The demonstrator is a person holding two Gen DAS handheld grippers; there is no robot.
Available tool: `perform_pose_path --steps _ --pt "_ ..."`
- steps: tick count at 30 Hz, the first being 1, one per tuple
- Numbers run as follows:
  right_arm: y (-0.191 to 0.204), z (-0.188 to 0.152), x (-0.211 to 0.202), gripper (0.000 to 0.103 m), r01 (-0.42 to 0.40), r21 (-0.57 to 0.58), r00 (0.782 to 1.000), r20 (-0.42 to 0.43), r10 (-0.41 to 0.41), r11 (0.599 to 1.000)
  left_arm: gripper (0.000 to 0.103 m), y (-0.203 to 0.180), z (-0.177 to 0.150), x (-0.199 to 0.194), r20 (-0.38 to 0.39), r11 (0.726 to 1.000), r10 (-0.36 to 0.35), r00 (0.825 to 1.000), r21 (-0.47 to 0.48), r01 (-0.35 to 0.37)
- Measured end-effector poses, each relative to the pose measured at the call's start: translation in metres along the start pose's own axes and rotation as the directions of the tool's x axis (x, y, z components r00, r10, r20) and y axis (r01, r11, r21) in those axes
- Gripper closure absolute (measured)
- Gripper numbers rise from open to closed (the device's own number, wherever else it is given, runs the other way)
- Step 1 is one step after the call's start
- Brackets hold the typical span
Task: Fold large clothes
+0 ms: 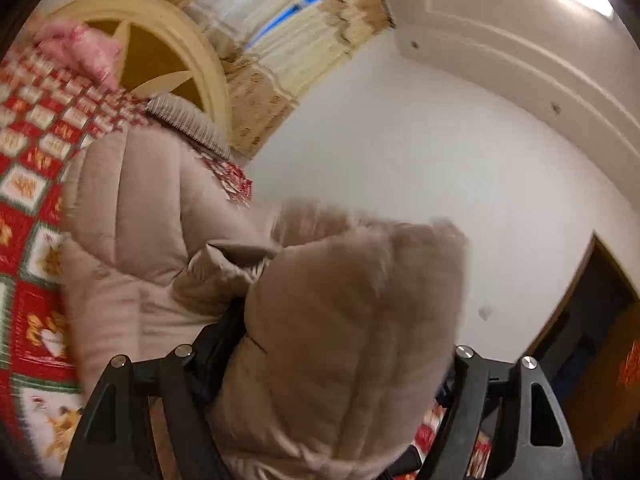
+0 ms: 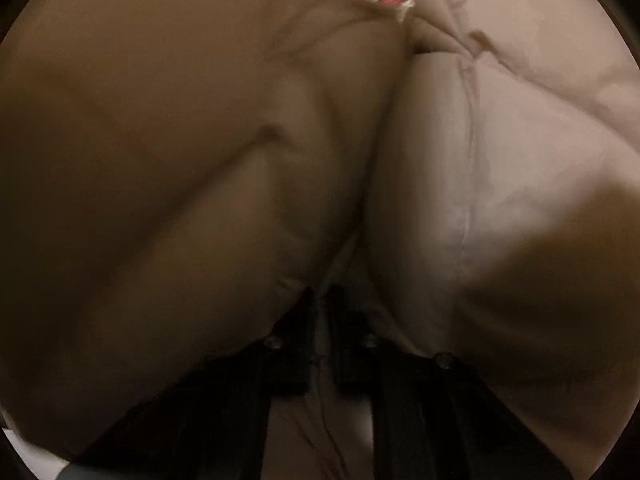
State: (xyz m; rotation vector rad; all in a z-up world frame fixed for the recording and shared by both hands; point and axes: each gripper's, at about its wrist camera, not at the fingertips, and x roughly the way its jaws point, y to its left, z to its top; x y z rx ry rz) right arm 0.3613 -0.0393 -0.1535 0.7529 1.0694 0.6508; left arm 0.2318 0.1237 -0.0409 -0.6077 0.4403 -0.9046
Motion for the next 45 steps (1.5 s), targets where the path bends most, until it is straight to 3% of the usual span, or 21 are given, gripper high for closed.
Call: perform_pose_path --steps 3,5,8,11,14,16,18,20,22,24,25,28,29,31,34,35,37,38,41,43,45 --pt "0.022 -0.027 0.02 0.092 -0.148 0.053 0.988 -0.042 0.15 0.988 0.027 -0.023 -0.001 -0.029 -0.021 0.999 -0.005 1.0 0.041 0.006" --pt "0.031 -0.044 0.029 0.092 -0.185 0.046 0.981 -0.057 0.188 0.982 0.027 -0.031 -0.007 -0.041 -0.065 0.998 -0.019 0.998 0.052 0.023" --pt "0.024 -0.059 0.022 0.092 -0.136 0.054 0.99 -0.026 0.137 0.989 0.027 -0.035 -0.02 -0.039 -0.143 0.994 -0.06 0.988 0.08 0.072" --pt "0.016 -0.075 -0.011 0.09 -0.079 0.043 0.994 0.076 0.075 0.996 0.027 -0.047 -0.032 -0.022 -0.234 0.981 -0.083 0.969 0.151 0.12" --pt "0.01 -0.092 -0.068 0.08 0.009 0.024 0.968 0.251 -0.015 1.0 0.027 -0.064 -0.043 0.004 -0.312 0.964 -0.084 0.946 0.214 0.156" --pt "0.004 -0.099 -0.103 0.07 0.055 0.028 0.933 0.354 -0.062 0.998 0.027 -0.074 -0.048 0.024 -0.353 0.951 -0.1 0.93 0.24 0.193" --pt "-0.002 -0.103 -0.138 0.061 0.123 0.053 0.884 0.449 -0.133 0.991 0.026 -0.077 -0.053 0.046 -0.391 0.947 -0.128 0.911 0.225 0.229" --pt "-0.006 -0.104 -0.171 0.059 0.19 0.075 0.819 0.537 -0.201 0.979 0.026 -0.078 -0.068 0.074 -0.446 0.947 -0.143 0.884 0.198 0.253" --pt "-0.005 -0.103 -0.201 0.059 0.275 0.091 0.743 0.611 -0.271 0.957 0.026 -0.079 -0.081 0.096 -0.476 0.938 -0.139 0.869 0.217 0.269" --pt "0.0 -0.099 -0.218 0.059 0.326 0.096 0.686 0.661 -0.305 0.941 0.026 -0.079 -0.099 0.118 -0.509 0.932 -0.131 0.851 0.23 0.281" --pt "0.001 -0.096 -0.227 0.059 0.33 0.081 0.681 0.669 -0.296 0.941 0.026 -0.079 -0.104 0.125 -0.52 0.929 -0.129 0.845 0.234 0.286" --pt "0.011 -0.093 -0.251 0.039 0.338 -0.001 0.704 0.664 -0.252 0.941 0.026 -0.082 -0.116 0.14 -0.541 0.92 -0.105 0.834 0.265 0.287" --pt "0.018 -0.08 -0.248 0.026 0.33 -0.054 0.721 0.659 -0.215 0.943 0.026 -0.088 -0.121 0.14 -0.543 0.915 -0.094 0.835 0.284 0.287" --pt "0.011 -0.074 -0.265 0.012 0.301 -0.158 0.771 0.621 -0.142 0.94 0.026 -0.088 -0.122 0.14 -0.538 0.911 -0.09 0.838 0.296 0.288" --pt "0.021 -0.036 -0.227 0.01 0.315 -0.263 0.849 0.508 -0.147 0.912 0.026 -0.093 -0.124 0.13 -0.527 0.915 -0.093 0.845 0.289 0.281" --pt "0.023 -0.018 -0.206 0.013 0.313 -0.276 0.873 0.461 -0.161 0.909 0.028 -0.096 -0.123 0.125 -0.524 0.916 -0.087 0.847 0.291 0.275" --pt "0.009 -0.007 -0.183 0.026 0.269 -0.292 0.921 0.358 -0.156 0.918 0.028 -0.096 -0.119 0.118 -0.515 0.922 0.003 0.857 0.334 0.198" --pt "0.004 0.002 -0.168 0.039 0.253 -0.285 0.936 0.313 -0.16 0.925 0.027 -0.096 -0.116 0.108 -0.514 0.923 -0.005 0.858 0.327 0.202" --pt "-0.017 0.008 -0.145 0.043 0.252 -0.29 0.948 0.267 -0.175 0.923 0.027 -0.097 -0.106 0.066 -0.485 0.928 -0.035 0.874 0.308 0.209" --pt "-0.021 0.002 -0.145 0.054 0.248 -0.288 0.945 0.28 -0.166 0.925 0.027 -0.096 -0.102 0.04 -0.48 0.927 -0.008 0.877 0.326 0.187" --pt "-0.026 0.003 -0.142 0.072 0.264 -0.276 0.939 0.294 -0.18 0.924 0.027 -0.095 -0.094 0.015 -0.467 0.932 -0.011 0.884 0.315 0.178"
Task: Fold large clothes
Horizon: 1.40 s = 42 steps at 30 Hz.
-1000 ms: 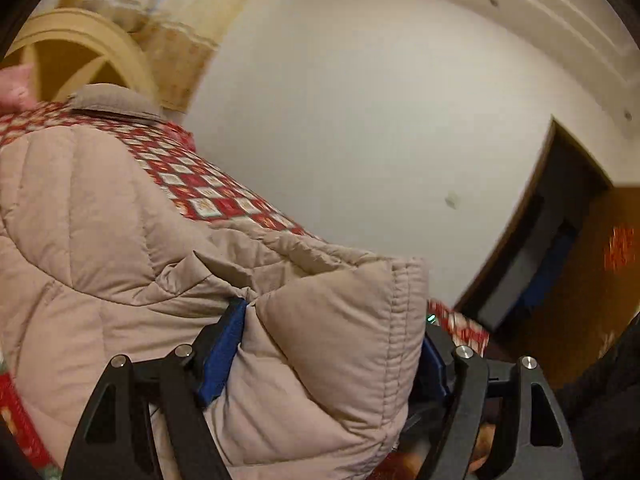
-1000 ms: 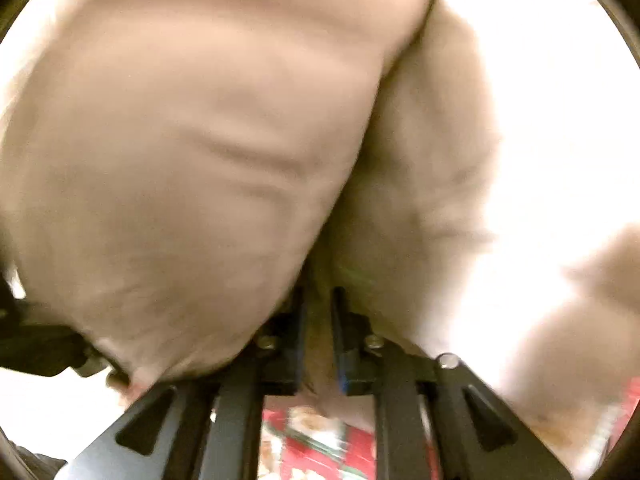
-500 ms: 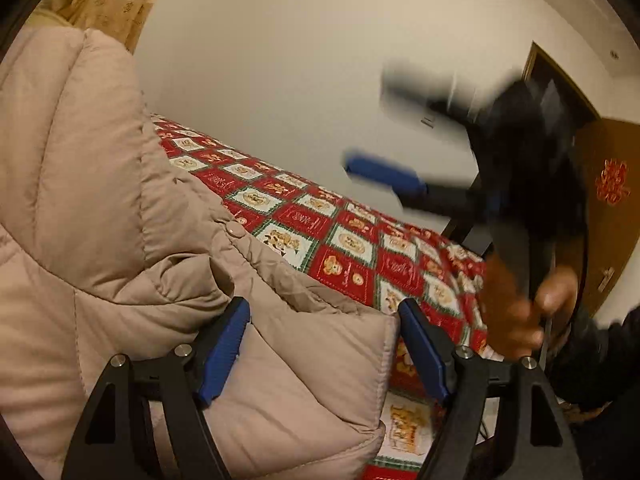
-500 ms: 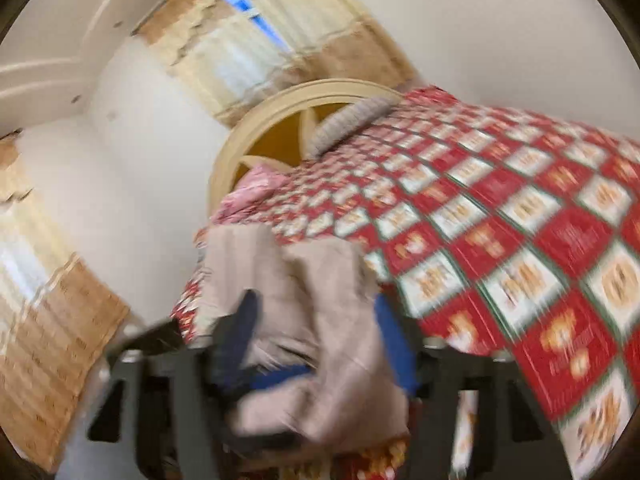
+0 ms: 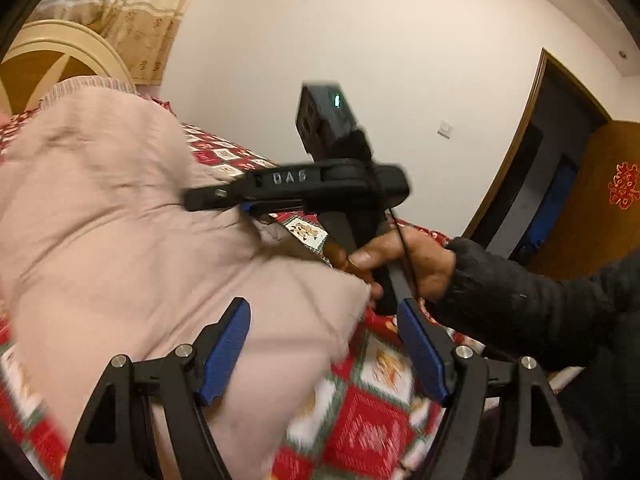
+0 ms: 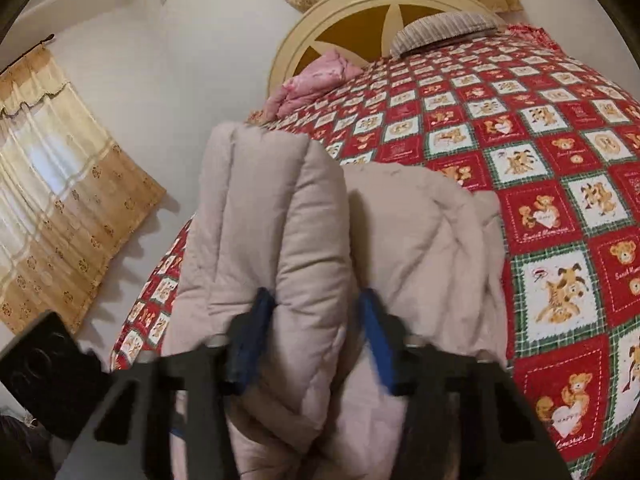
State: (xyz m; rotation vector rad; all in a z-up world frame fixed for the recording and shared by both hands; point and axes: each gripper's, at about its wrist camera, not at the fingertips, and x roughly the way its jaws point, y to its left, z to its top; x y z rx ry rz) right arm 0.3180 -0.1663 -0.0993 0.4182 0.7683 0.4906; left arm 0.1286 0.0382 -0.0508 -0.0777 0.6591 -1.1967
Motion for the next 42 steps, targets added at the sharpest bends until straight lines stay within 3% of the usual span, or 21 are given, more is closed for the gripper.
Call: perform_pose_path --steps 3,6,8,10,14,17,19,20,22,25,26,28,29,30,33,38,40,42 --pt "0.016 -0.011 -0.021 0.084 0.017 -0.01 1.0 0.015 -0.017 1.0 0.027 0.015 0.008 -0.033 0.087 0.997 0.061 0.994 -0.061 -0.056" --pt "0.042 -0.011 -0.044 0.091 0.04 -0.07 0.997 0.074 -0.035 0.997 0.023 0.048 0.024 -0.067 0.234 0.974 0.187 0.954 -0.171 -0.149" --pt "0.058 -0.012 -0.058 0.092 0.043 -0.121 0.991 0.129 -0.028 0.992 0.021 0.074 0.034 -0.075 0.289 0.946 0.247 0.925 -0.277 -0.166" --pt "0.067 -0.011 -0.07 0.093 0.054 -0.153 0.984 0.175 -0.027 0.987 0.021 0.088 0.043 -0.063 0.302 0.925 0.273 0.913 -0.345 -0.162" --pt "0.056 -0.014 -0.083 0.094 0.117 -0.112 0.972 0.216 -0.091 0.987 0.021 0.093 0.056 -0.011 0.271 0.926 0.292 0.917 -0.32 -0.201" --pt "0.024 -0.021 -0.079 0.096 0.189 -0.015 0.961 0.206 -0.182 0.982 0.021 0.096 0.057 0.013 0.225 0.932 0.267 0.937 -0.306 -0.192" --pt "-0.004 -0.031 -0.08 0.097 0.262 0.061 0.943 0.197 -0.269 0.963 0.021 0.089 0.053 0.035 0.207 0.929 0.33 0.921 -0.247 -0.277" --pt "-0.021 -0.036 -0.081 0.097 0.261 0.12 0.943 0.182 -0.28 0.958 0.021 0.086 0.053 0.041 0.191 0.923 0.359 0.914 -0.221 -0.316" --pt "-0.044 -0.047 -0.08 0.097 0.233 0.215 0.95 0.158 -0.269 0.948 0.021 0.089 0.052 0.054 0.175 0.923 0.359 0.917 -0.216 -0.32" --pt "-0.064 -0.053 -0.094 0.09 0.129 0.31 0.953 0.225 -0.204 0.942 0.018 0.089 0.051 0.067 0.164 0.932 0.334 0.928 -0.204 -0.299" --pt "-0.073 -0.053 -0.099 0.086 0.062 0.344 0.957 0.247 -0.153 0.937 0.017 0.088 0.05 0.074 0.145 0.936 0.329 0.933 -0.181 -0.302" --pt "-0.09 -0.048 -0.107 0.036 -0.008 0.418 0.966 0.237 -0.101 0.908 0.017 0.085 0.05 0.081 0.117 0.939 0.33 0.937 -0.144 -0.313" --pt "-0.097 -0.047 -0.112 0.0 -0.026 0.443 0.964 0.247 -0.094 0.896 0.017 0.084 0.049 0.085 0.111 0.94 0.33 0.938 -0.131 -0.315" --pt "-0.103 -0.047 -0.119 0.001 -0.056 0.453 0.955 0.283 -0.084 0.89 0.017 0.084 0.049 0.089 0.107 0.941 0.328 0.939 -0.123 -0.315" --pt "-0.115 -0.036 -0.123 0.0 -0.135 0.452 0.962 0.273 0.007 0.882 0.017 0.082 0.049 0.095 0.084 0.937 0.343 0.936 -0.099 -0.335" --pt "-0.083 -0.009 -0.094 0.003 -0.071 0.307 0.991 0.126 0.033 0.949 0.017 0.078 0.046 0.1 0.062 0.916 0.398 0.915 -0.079 -0.393" --pt "-0.06 0.002 -0.086 0.026 0.002 0.201 0.997 0.081 -0.019 0.98 0.017 0.074 0.042 0.095 0.071 0.907 0.418 0.906 -0.081 -0.412" --pt "-0.039 0.016 -0.076 0.055 0.098 0.079 0.995 0.026 -0.1 0.992 0.017 0.076 0.038 0.09 0.084 0.9 0.433 0.898 -0.102 -0.424"
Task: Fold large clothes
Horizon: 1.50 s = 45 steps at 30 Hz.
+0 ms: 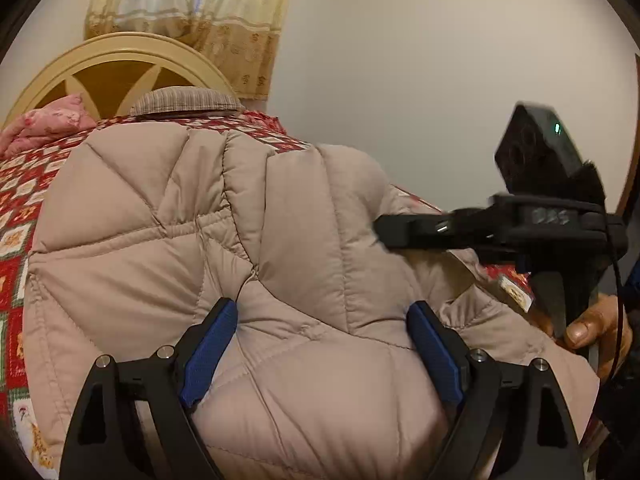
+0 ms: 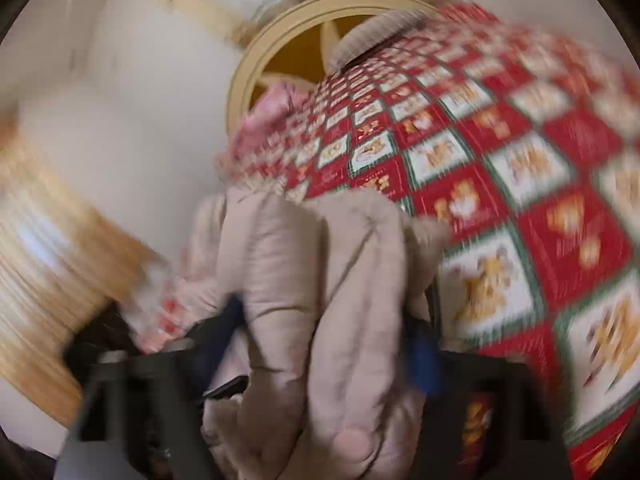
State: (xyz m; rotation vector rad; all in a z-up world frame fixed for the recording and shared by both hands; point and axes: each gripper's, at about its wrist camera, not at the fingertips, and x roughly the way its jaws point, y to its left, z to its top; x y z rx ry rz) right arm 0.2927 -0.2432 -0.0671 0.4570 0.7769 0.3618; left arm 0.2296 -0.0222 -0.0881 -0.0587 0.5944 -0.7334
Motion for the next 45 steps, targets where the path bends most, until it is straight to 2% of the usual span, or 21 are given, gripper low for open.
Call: perform_pose_path --steps 3,6,7,9,11,13,25,28,29,31,33,35,36,39,40,43,45 --pt "0.021 0.01 0.006 0.07 0.045 -0.116 0.998 -0.031 -0.048 0.992 0.017 0.01 -0.002 -0.003 0.024 0.999 0.016 1.0 -0.036 -0.015" --pt "0.024 0.009 0.025 0.071 0.079 -0.187 0.995 -0.045 -0.089 0.979 0.017 0.017 -0.002 -0.002 0.033 0.997 0.047 0.998 -0.066 -0.045" --pt "0.015 0.006 0.037 0.071 0.075 -0.181 0.995 -0.056 -0.087 0.981 0.016 0.018 -0.002 0.0 0.031 0.996 0.056 0.998 -0.073 -0.053" --pt "-0.011 -0.001 0.058 0.066 0.014 -0.105 0.997 -0.077 -0.023 0.994 0.016 0.024 0.003 0.007 0.019 0.994 0.073 0.997 -0.088 -0.071" --pt "-0.04 -0.008 0.074 0.065 -0.063 0.005 0.996 -0.069 0.063 0.998 0.015 0.026 0.003 0.013 0.004 0.993 0.081 0.997 -0.086 -0.081" --pt "-0.049 -0.017 0.077 0.065 -0.097 0.059 0.994 -0.051 0.1 0.994 0.015 0.028 0.004 0.019 0.0 0.995 0.065 0.998 -0.081 -0.065" --pt "-0.048 -0.035 0.059 0.066 -0.074 0.093 0.997 0.001 0.074 0.993 0.013 0.026 0.014 0.031 -0.05 0.997 0.056 0.997 -0.053 -0.058" --pt "-0.048 -0.036 0.057 0.066 -0.073 0.096 0.997 0.005 0.073 0.993 0.013 0.026 0.027 0.012 -0.113 0.995 -0.003 0.994 -0.096 -0.008" --pt "-0.048 -0.037 0.056 0.066 -0.073 0.1 0.997 0.008 0.073 0.992 0.013 0.029 0.035 -0.003 -0.108 0.992 -0.016 0.994 -0.128 0.002" --pt "-0.049 -0.038 0.054 0.066 -0.075 0.105 0.997 0.015 0.073 0.992 0.013 0.036 0.049 -0.035 -0.044 0.991 -0.008 0.999 -0.137 0.002" --pt "-0.049 -0.038 0.054 0.066 -0.077 0.109 0.997 0.022 0.075 0.991 0.013 0.047 0.067 -0.062 0.033 0.994 0.056 0.998 -0.097 -0.052" --pt "-0.048 -0.039 0.053 0.066 -0.077 0.111 0.997 0.027 0.074 0.991 0.013 0.064 0.085 -0.066 0.056 0.987 0.135 0.989 -0.095 -0.13" --pt "-0.048 -0.041 0.051 0.066 -0.074 0.112 0.997 0.031 0.071 0.991 0.013 0.078 0.093 -0.06 0.052 0.98 0.159 0.986 -0.128 -0.152" --pt "-0.047 -0.045 0.047 0.065 -0.07 0.12 0.997 0.046 0.065 0.99 0.013 0.111 0.103 -0.022 -0.001 0.951 0.217 0.976 -0.223 -0.212" --pt "-0.047 -0.047 0.046 0.065 -0.07 0.123 0.997 0.05 0.064 0.99 0.013 0.121 0.101 -0.001 -0.052 0.94 0.229 0.972 -0.248 -0.234" --pt "-0.046 -0.05 0.044 0.065 -0.073 0.125 0.996 0.059 0.066 0.989 0.013 0.133 0.071 0.046 -0.183 0.92 0.262 0.948 -0.25 -0.303" --pt "-0.049 -0.051 0.043 0.065 -0.09 0.133 0.995 0.065 0.082 0.987 0.01 0.139 0.058 0.049 -0.156 0.915 0.249 0.956 -0.287 -0.285"
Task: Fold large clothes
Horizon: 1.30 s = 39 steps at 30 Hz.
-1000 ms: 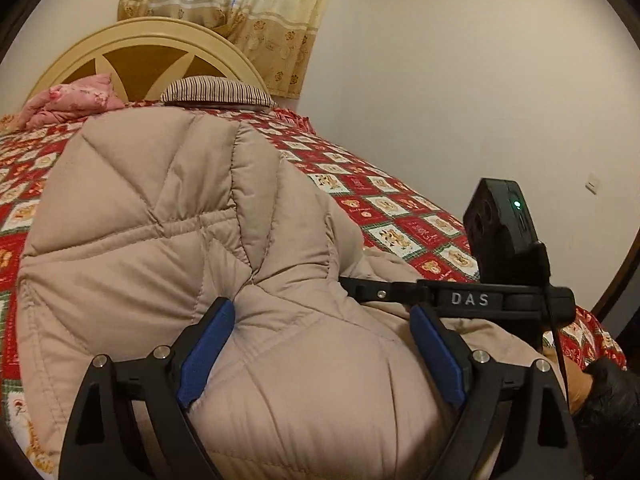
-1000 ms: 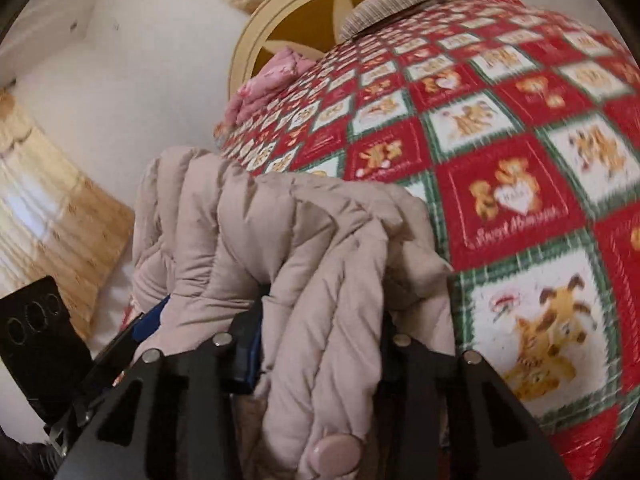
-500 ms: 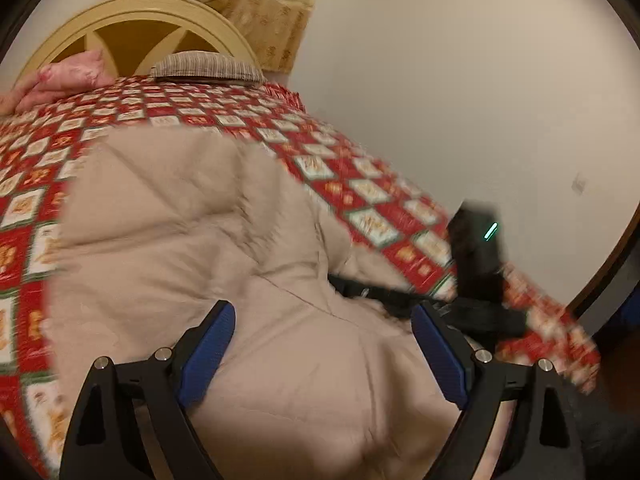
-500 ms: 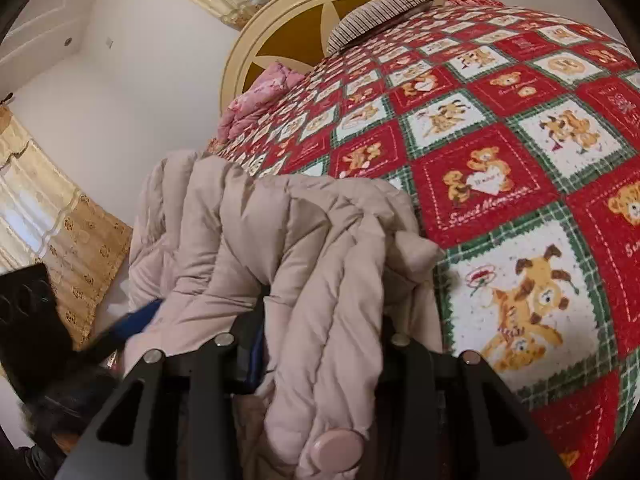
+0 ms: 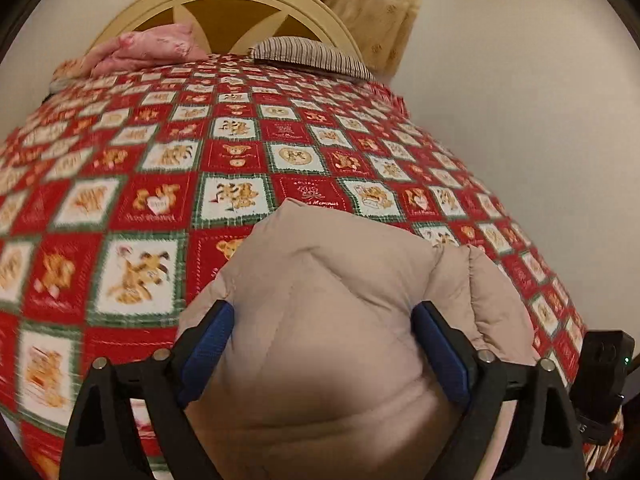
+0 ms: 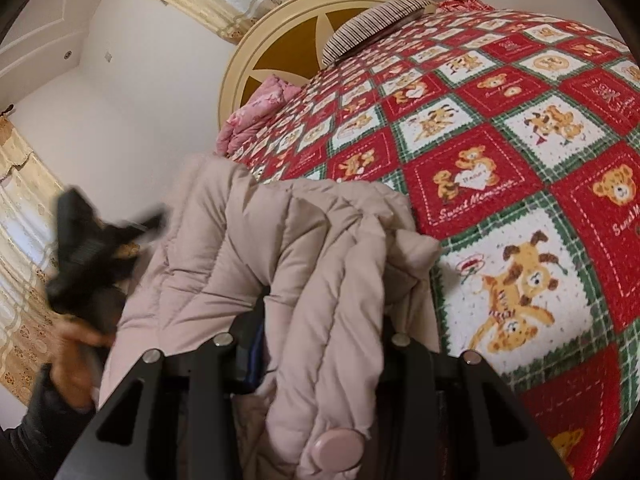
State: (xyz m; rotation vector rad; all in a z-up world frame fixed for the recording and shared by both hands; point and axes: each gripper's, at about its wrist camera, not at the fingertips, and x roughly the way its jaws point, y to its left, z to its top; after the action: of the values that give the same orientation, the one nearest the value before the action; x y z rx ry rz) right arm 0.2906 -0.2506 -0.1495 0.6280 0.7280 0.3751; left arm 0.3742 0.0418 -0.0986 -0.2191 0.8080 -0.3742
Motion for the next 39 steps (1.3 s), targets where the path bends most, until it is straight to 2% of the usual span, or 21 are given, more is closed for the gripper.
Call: perform_pose_path --steps 4,9,13,16,19,23,25,26,27,29,32,34,37,38,39 --pt "-0.001 0.001 0.003 0.064 -0.012 0.006 1.0 -0.003 0.012 1.0 0.005 0.011 -0.004 0.011 -0.018 1.0 0.0 1.0 -0.03 0.0" --pt "0.0 0.001 0.003 0.063 -0.01 0.009 1.0 0.001 0.01 1.0 0.004 0.002 -0.002 0.014 -0.043 0.998 0.064 0.997 0.019 -0.063" --pt "0.002 0.001 0.001 0.063 -0.004 0.001 1.0 0.007 0.004 1.0 0.004 0.013 0.001 -0.007 -0.107 1.0 -0.007 0.994 -0.022 0.005" --pt "0.0 0.001 -0.001 0.063 -0.017 0.011 1.0 0.014 0.017 1.0 0.004 0.018 -0.005 -0.048 -0.073 0.996 -0.081 0.994 -0.051 0.077" --pt "-0.002 0.001 -0.003 0.06 -0.041 0.026 0.999 0.024 0.041 0.999 0.004 0.019 -0.024 -0.098 -0.02 0.985 -0.17 0.985 -0.045 0.169" --pt "0.002 0.006 -0.012 0.048 -0.036 0.049 0.999 0.022 0.035 0.998 0.004 0.017 -0.042 -0.113 0.019 0.959 -0.28 0.96 -0.044 0.281" --pt "0.01 0.01 -0.029 0.032 0.039 0.045 0.999 0.011 -0.04 0.998 0.004 0.021 -0.05 -0.103 -0.01 0.951 -0.303 0.953 -0.073 0.301" --pt "0.013 0.011 -0.038 0.012 0.071 0.042 0.997 0.02 -0.072 0.997 0.004 0.025 -0.052 -0.098 -0.03 0.948 -0.307 0.951 -0.099 0.303" --pt "0.017 0.011 -0.053 0.0 0.088 0.035 0.995 0.045 -0.089 0.996 0.003 0.03 -0.057 -0.093 -0.044 0.941 -0.318 0.947 -0.134 0.31" --pt "0.022 0.011 -0.083 0.0 0.071 0.017 0.994 0.085 -0.072 0.997 0.002 0.036 -0.062 -0.094 -0.029 0.933 -0.335 0.942 -0.148 0.328" --pt "0.024 0.014 -0.1 0.0 0.069 0.017 0.996 0.06 -0.069 0.998 0.002 0.046 -0.07 -0.099 -0.025 0.935 -0.325 0.945 -0.16 0.317" --pt "0.023 0.013 -0.095 0.0 0.062 0.017 0.998 0.019 -0.062 0.998 0.002 0.054 -0.073 -0.103 -0.003 0.932 -0.321 0.947 -0.179 0.315" --pt "0.022 0.009 -0.077 0.0 0.041 0.001 0.999 -0.025 -0.041 0.999 0.002 0.071 -0.078 -0.104 0.051 0.899 -0.347 0.937 -0.266 0.347" --pt "0.022 0.008 -0.069 0.0 0.025 -0.003 0.999 -0.035 -0.025 1.0 0.002 0.072 -0.08 -0.1 0.043 0.893 -0.351 0.935 -0.283 0.349" --pt "0.021 0.007 -0.059 0.0 0.011 -0.006 0.999 -0.051 -0.011 1.0 0.002 0.068 -0.08 -0.094 0.014 0.901 -0.344 0.939 -0.277 0.334"
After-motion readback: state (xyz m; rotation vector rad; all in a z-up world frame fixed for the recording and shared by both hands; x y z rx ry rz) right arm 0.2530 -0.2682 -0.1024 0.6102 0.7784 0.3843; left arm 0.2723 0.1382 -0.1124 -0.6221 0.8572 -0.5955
